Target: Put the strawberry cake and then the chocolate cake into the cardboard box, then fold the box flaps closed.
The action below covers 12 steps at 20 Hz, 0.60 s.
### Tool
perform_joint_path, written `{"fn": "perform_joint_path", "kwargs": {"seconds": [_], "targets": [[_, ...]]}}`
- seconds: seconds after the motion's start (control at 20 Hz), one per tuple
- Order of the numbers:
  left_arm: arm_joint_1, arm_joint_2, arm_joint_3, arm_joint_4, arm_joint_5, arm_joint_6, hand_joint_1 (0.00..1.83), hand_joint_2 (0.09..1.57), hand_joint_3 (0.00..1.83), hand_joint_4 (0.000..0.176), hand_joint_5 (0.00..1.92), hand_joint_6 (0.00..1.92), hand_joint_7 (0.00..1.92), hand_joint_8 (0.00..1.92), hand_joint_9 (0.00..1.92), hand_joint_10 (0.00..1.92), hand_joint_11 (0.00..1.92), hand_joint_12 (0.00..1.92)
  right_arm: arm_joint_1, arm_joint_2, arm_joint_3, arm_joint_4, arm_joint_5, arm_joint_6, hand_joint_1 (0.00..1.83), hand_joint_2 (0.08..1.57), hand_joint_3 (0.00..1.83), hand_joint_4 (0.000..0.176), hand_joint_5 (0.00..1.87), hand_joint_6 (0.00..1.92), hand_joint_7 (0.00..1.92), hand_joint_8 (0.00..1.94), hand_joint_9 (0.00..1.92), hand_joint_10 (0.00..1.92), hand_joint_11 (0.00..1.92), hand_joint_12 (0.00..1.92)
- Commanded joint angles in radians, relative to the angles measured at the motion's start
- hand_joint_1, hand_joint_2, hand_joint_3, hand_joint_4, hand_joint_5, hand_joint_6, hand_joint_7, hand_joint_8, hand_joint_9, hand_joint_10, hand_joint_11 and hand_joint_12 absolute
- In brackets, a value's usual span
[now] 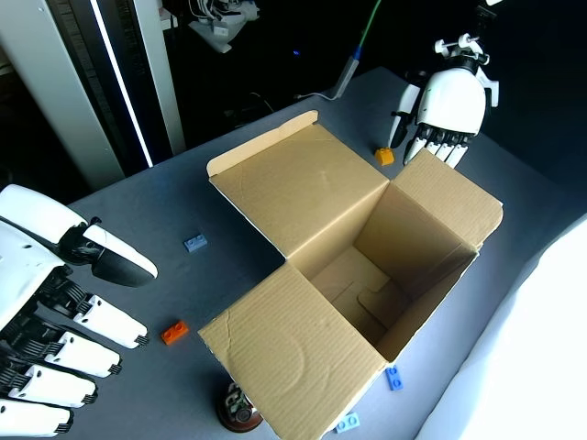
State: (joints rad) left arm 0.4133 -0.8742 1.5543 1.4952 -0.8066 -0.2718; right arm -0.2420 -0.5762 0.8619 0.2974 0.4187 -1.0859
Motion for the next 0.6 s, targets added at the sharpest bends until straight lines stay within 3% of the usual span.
{"fn": "perform_joint_path", "kwargs": {"seconds": [0.0,0.1,0.35,0.55], "targets": [[-0.015,0.002,0.004,-0.066,-0.026,-0.004,0.39,1.12,0.02,0.012,0.21,0.01,0.14,0.0,0.18,0.03,0.0,0.75,0.008,0.015,0.003,-0.001,0.123,0.001,0.08,1.05,0.02,0.0,0.14,0.0,0.18,0.0,0.19,0.01,0.0,0.65],[-0.015,0.002,0.004,-0.065,-0.033,-0.005,0.47,1.11,0.0,0.0,0.14,0.0,0.11,0.0,0.16,0.01,0.0,0.66,0.007,0.015,0.003,-0.001,0.123,0.001,0.13,1.05,0.01,0.0,0.13,0.0,0.16,0.0,0.17,0.0,0.0,0.64],[-0.028,0.001,0.006,-0.043,-0.035,-0.023,0.56,1.06,0.0,0.0,0.0,0.0,0.03,0.0,0.08,0.0,0.0,0.52,0.006,0.015,0.003,-0.001,0.122,-0.001,0.27,1.02,0.0,0.0,0.1,0.0,0.15,0.0,0.16,0.0,0.0,0.56],[-0.029,-0.003,0.026,-0.012,-0.039,-0.027,0.75,1.01,0.0,0.0,0.0,0.0,0.0,0.0,0.01,0.0,0.0,0.26,0.005,0.015,0.002,-0.001,0.123,-0.001,0.56,0.96,0.0,0.0,0.05,0.0,0.09,0.0,0.12,0.0,0.0,0.49]]}}
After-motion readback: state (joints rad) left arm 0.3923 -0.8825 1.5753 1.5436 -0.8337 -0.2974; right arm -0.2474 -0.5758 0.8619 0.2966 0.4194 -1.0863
